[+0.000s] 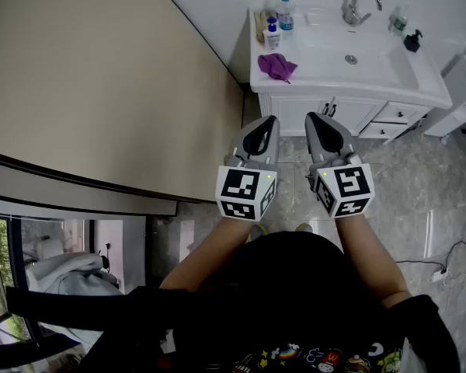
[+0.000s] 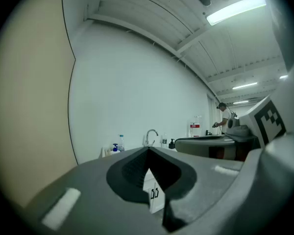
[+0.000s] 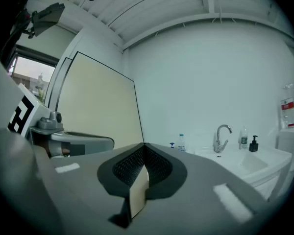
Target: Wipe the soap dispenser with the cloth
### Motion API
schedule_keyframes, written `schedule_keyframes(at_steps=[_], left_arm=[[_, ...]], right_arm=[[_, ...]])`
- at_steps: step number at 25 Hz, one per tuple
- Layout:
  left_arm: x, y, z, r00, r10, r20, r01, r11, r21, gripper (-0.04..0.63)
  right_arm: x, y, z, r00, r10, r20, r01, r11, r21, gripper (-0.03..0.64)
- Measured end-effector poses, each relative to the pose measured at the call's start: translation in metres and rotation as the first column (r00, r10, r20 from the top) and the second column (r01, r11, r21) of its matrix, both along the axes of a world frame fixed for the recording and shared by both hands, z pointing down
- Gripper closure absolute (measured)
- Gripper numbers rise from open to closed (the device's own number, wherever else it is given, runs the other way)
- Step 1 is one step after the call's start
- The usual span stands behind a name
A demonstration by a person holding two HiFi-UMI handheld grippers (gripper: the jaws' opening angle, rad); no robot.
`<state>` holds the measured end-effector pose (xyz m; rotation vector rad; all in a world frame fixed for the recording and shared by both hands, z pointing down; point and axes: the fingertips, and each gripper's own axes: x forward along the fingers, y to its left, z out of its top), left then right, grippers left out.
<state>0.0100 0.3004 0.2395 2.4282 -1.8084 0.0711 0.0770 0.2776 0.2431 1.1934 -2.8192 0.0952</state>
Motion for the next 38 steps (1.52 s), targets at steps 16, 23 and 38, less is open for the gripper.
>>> schedule_keyframes(at_steps=[16, 23, 38], left_arm=[[-0.001, -0.111, 0.06, 0.995, -0.091, 0.034, 0.094, 0.99, -0.103, 0.594], [-0.061, -0.241, 0.143, 1.0, -0.022, 0.003, 0.022, 0.951, -0.308, 0.594], [-0.086, -0.372, 0.256, 0.982, -0.034, -0.186, -0.101, 0.735, -0.67, 0.414]], right_arm=[[0.005, -0.105, 0.06, 0.997, -0.068, -0.024, 0.066, 0.994, -0.083, 0.595], [-0.051, -0.219, 0.096, 0.997, -0.003, -0.081, -0.009, 0.99, -0.144, 0.595], [-0.082, -0.369, 0.153, 0.982, 0.129, -0.135, -0.165, 0.938, -0.306, 0.595]])
